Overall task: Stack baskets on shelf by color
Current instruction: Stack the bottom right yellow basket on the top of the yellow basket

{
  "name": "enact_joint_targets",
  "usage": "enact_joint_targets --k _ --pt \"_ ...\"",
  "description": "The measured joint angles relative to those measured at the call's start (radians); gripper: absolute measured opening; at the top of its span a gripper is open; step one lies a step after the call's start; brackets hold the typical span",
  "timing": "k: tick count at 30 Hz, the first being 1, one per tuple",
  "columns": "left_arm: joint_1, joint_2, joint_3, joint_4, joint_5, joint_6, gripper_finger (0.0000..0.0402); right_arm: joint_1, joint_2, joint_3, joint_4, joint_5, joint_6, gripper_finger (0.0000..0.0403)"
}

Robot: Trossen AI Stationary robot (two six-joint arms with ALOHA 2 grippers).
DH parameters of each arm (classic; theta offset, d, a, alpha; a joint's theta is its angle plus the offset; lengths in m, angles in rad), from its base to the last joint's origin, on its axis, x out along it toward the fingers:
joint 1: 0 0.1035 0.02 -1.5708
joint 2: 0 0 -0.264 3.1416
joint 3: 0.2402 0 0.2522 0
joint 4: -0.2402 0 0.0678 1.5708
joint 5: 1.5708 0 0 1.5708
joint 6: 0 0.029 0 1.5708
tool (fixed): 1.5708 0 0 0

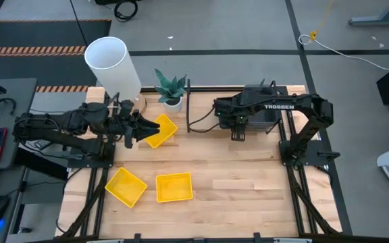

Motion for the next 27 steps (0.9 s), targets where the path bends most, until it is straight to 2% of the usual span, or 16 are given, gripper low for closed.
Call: enact_joint_targets --k 6,10,14,22,27 --pt "-0.006 0.002 0.000 -0.356 -0.017 -0.050 0.0172 0.034 -0.001 0.163 -0.039 0.000 0.095 0.0154" --pt "-0.005 0.036 -0.001 -0.520 -0.130 -0.109 0.0172 0.072 -0.002 0.245 0.051 -0.015 0.220 0.0154" --pt "-0.005 0.101 0.000 -0.533 -0.211 -0.087 0.0172 0.107 -0.002 0.277 0.164 -0.059 0.284 0.0154" --pt "0.057 0.310 -0.001 -0.580 -0.158 -0.043 0.0172 0.224 -0.002 0.335 0.282 -0.088 0.411 0.0154" --pt "0.151 0.423 0.000 -0.554 -0.133 -0.002 0.0172 0.318 -0.002 0.430 0.230 -0.089 0.484 0.0154"
